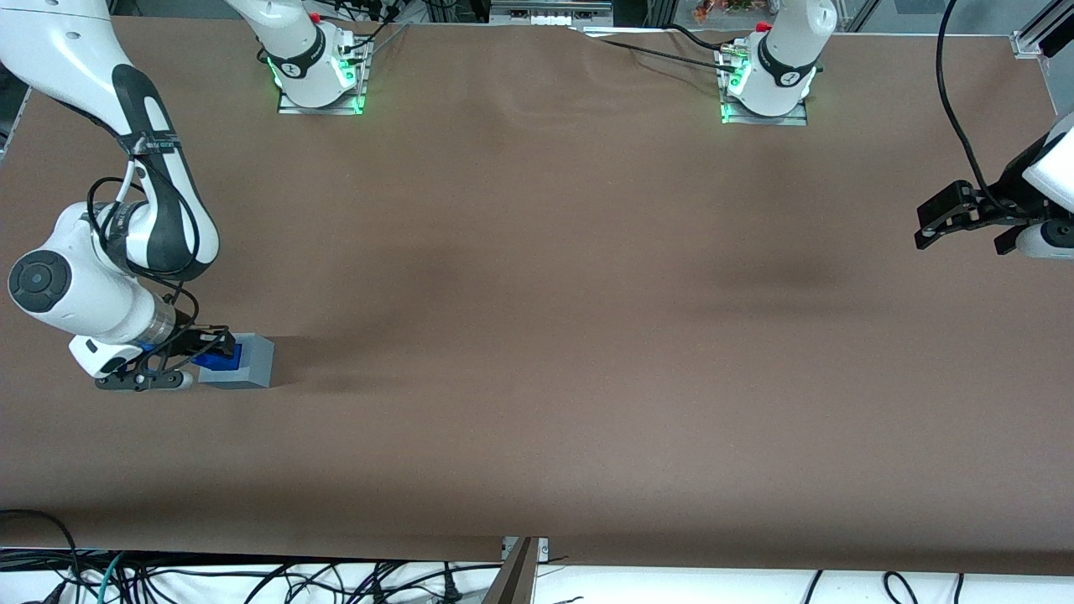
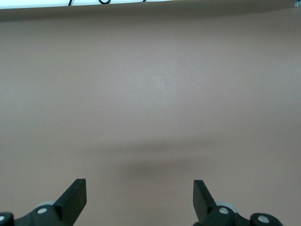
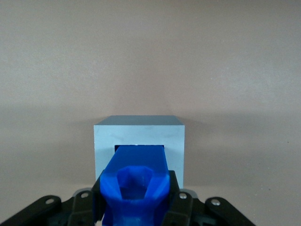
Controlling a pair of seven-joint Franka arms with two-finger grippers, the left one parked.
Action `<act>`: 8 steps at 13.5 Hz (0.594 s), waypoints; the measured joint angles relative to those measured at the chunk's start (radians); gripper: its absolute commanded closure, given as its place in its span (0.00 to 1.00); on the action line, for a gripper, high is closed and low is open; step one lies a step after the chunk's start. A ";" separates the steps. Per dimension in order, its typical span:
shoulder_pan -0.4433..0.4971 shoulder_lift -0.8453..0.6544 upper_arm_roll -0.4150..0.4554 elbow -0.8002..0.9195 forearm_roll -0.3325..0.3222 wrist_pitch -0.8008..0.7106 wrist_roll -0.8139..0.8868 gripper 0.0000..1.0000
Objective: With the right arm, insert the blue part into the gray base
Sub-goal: 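Open the right gripper and withdraw it from the blue block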
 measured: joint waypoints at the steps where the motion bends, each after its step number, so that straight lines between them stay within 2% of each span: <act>1: 0.000 -0.007 0.000 0.001 0.000 -0.003 0.000 0.01; 8: 0.000 -0.117 0.006 0.010 0.000 -0.103 0.003 0.01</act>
